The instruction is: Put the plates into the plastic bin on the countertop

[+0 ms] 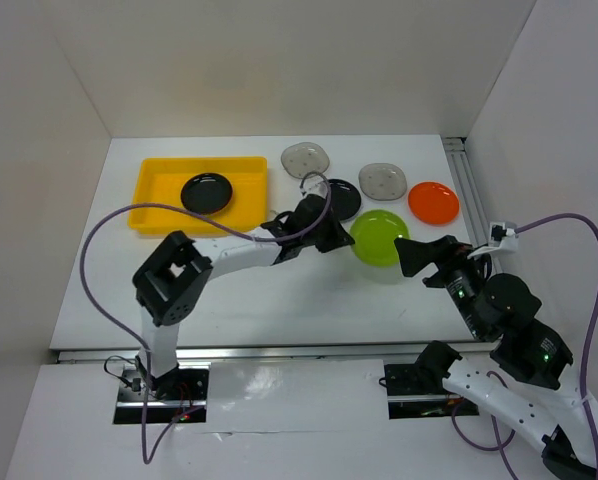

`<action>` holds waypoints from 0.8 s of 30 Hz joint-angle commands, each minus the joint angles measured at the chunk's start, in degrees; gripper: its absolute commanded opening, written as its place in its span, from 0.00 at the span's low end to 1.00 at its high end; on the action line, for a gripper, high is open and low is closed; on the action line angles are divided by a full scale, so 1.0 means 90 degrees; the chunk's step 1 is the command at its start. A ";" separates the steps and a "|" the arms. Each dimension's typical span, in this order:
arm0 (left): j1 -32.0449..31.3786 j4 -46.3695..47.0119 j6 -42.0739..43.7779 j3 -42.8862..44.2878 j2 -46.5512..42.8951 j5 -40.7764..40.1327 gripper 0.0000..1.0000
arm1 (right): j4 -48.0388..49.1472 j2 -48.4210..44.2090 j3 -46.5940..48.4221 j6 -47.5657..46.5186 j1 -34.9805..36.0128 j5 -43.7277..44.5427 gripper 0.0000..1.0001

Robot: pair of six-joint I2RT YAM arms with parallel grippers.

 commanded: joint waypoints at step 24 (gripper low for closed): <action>0.5829 -0.1949 0.0045 -0.0364 -0.2083 -0.0419 0.00 | 0.0403 0.0421 -0.0541 0.0054 0.0042 -0.0386 1.00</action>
